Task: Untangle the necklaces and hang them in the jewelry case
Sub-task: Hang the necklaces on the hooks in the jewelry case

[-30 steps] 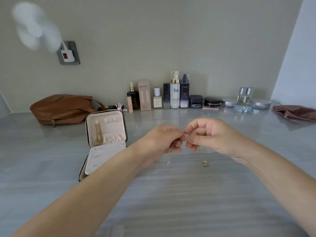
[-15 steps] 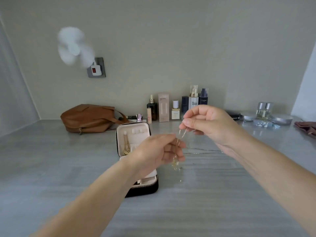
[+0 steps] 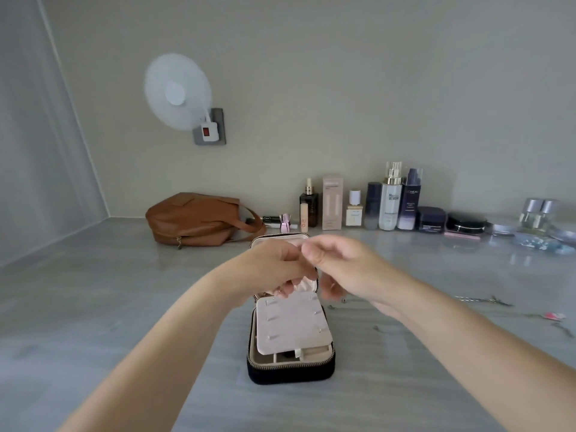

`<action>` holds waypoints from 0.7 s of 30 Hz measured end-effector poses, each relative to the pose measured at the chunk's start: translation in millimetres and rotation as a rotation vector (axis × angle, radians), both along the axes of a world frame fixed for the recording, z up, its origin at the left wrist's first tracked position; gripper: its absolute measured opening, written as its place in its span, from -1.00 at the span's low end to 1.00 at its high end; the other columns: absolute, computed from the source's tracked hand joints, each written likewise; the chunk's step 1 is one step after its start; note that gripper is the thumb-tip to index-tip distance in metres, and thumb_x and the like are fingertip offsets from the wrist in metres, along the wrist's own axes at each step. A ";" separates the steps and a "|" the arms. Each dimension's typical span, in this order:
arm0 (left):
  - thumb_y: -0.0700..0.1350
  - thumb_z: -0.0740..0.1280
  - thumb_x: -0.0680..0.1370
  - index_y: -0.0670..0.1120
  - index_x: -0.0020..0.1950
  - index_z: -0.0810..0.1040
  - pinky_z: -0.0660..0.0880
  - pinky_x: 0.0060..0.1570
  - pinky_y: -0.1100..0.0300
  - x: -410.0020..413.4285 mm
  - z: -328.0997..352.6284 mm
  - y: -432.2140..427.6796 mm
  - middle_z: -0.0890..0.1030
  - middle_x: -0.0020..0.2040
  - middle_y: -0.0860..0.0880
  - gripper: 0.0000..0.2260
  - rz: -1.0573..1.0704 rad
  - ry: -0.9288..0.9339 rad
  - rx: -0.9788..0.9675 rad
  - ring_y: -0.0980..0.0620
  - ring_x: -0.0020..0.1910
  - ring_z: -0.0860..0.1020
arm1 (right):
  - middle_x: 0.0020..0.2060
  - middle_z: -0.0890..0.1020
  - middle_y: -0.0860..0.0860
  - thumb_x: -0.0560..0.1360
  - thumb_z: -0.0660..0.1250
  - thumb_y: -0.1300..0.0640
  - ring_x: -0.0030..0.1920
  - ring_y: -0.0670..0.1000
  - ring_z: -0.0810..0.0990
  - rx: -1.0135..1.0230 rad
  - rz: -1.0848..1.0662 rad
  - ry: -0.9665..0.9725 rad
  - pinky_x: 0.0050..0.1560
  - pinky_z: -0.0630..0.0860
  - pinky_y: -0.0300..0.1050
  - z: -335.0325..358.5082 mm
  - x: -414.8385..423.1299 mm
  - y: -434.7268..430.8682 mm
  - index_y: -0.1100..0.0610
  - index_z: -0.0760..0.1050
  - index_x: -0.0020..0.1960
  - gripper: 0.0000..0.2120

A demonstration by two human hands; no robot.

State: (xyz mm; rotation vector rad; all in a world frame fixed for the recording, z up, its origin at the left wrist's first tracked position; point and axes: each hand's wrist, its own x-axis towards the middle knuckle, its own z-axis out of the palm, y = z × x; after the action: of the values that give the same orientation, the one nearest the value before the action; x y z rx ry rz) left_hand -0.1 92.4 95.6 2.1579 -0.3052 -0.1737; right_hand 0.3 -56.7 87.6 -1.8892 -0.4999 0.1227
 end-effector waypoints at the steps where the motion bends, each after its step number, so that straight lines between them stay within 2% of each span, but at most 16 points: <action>1: -0.18 0.24 0.52 -0.06 -0.34 0.49 0.36 -0.46 0.36 1.5 0.0 3.3 0.42 -0.42 0.02 -0.77 0.025 -0.014 0.017 0.12 -0.47 0.41 | -0.23 0.58 -0.04 0.52 0.21 -0.03 -0.49 -0.13 0.50 -0.022 0.027 0.026 -0.48 0.39 -0.29 -1.0 1.7 6.1 0.01 0.49 0.02 -0.84; 4: -0.24 0.22 0.52 -0.10 -0.34 0.48 0.41 -0.40 0.31 6.4 -3.2 13.4 0.46 -0.42 -0.01 -0.77 0.122 -0.058 0.008 0.12 -0.46 0.42 | -0.33 0.59 -0.03 0.54 0.20 0.00 -0.42 -0.08 0.50 -0.127 0.026 -0.012 -0.38 0.39 -0.22 -5.3 10.0 17.9 0.11 0.48 -0.02 -0.81; 8: -0.20 0.29 0.51 -0.13 -0.26 0.54 0.44 -0.27 0.13 10.4 -10.2 21.2 0.48 -0.42 -0.04 -0.86 0.157 -0.120 -0.004 0.00 -0.39 0.43 | -0.38 0.56 -0.08 0.48 0.31 0.08 -0.31 -0.04 0.52 -0.295 -0.022 -0.208 -0.16 0.45 -0.11 -7.5 21.2 17.5 0.06 0.52 -0.12 -0.93; 10: -0.17 0.34 0.49 -0.11 -0.27 0.54 0.43 -0.30 0.16 11.9 -13.9 23.5 0.49 -0.44 -0.03 -0.87 0.172 -0.179 0.003 0.00 -0.42 0.43 | -0.36 0.56 -0.12 0.45 0.35 0.11 -0.28 -0.07 0.54 -0.357 -0.087 -0.315 -0.16 0.46 -0.16 -6.5 25.0 14.3 0.02 0.54 -0.18 -0.96; 12: -0.13 0.36 0.47 -0.07 -0.29 0.55 0.38 -0.44 0.31 11.3 -17.5 25.2 0.51 -0.46 0.00 -0.87 0.199 -0.252 0.033 0.06 -0.49 0.44 | -0.37 0.56 -0.15 0.44 0.36 0.10 -0.30 -0.12 0.53 -0.401 -0.145 -0.390 -0.25 0.43 -0.24 -5.0 27.6 12.2 0.03 0.58 -0.19 -0.95; 14: -0.10 0.36 0.47 -0.04 -0.28 0.55 0.37 -0.47 0.30 9.5 -20.5 24.6 0.55 -0.44 0.02 -0.88 0.247 -0.352 0.097 0.09 -0.48 0.47 | -0.34 0.59 -0.11 0.44 0.37 0.08 -0.30 -0.12 0.52 -0.418 -0.188 -0.443 -0.27 0.41 -0.27 -3.4 30.4 10.7 0.06 0.61 -0.15 -0.92; 15: -0.08 0.35 0.47 -0.03 -0.27 0.56 0.39 -0.40 0.27 8.6 -22.1 24.0 0.57 -0.40 0.01 -0.88 0.275 -0.403 0.123 0.09 -0.42 0.50 | -0.32 0.61 -0.09 0.44 0.36 0.06 -0.28 -0.11 0.53 -0.416 -0.202 -0.469 -0.26 0.40 -0.29 -3.1 32.2 10.3 0.06 0.62 -0.14 -0.91; 17: -0.05 0.35 0.47 -0.01 -0.23 0.59 0.37 -0.22 0.20 9.0 -24.6 22.5 0.59 -0.25 0.00 -0.90 0.328 -0.503 0.175 0.07 -0.18 0.51 | -0.32 0.60 -0.08 0.45 0.35 0.04 -0.30 -0.16 0.50 -0.412 -0.223 -0.517 -0.28 0.36 -0.34 -2.7 35.5 10.8 0.05 0.62 -0.13 -0.89; 19: -0.03 0.34 0.47 -0.02 -0.16 0.62 0.21 -0.09 0.26 14.0 -28.5 23.6 0.52 -0.02 0.05 -0.90 0.384 -0.602 0.236 0.06 0.07 0.39 | -0.34 0.58 -0.10 0.45 0.35 0.03 -0.31 -0.17 0.49 -0.398 -0.244 -0.547 -0.27 0.39 -0.27 -4.0 38.4 13.8 0.04 0.62 -0.13 -0.89; 21: -0.05 0.32 0.48 -0.04 -0.11 0.61 0.09 -0.03 0.36 20.4 -32.9 26.5 0.44 0.18 0.05 -0.89 0.435 -0.624 0.246 0.03 0.21 0.29 | -0.34 0.60 -0.09 0.45 0.35 0.03 -0.28 -0.10 0.52 -0.385 -0.271 -0.573 -0.23 0.46 -0.16 -5.9 41.4 18.3 0.04 0.60 -0.14 -0.90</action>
State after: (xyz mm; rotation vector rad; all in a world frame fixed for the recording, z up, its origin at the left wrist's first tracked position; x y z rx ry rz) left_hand 20.3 118.9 62.7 2.4213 -0.1593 0.7553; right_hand 41.7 -38.4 81.6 -2.3533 -0.6259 -0.5521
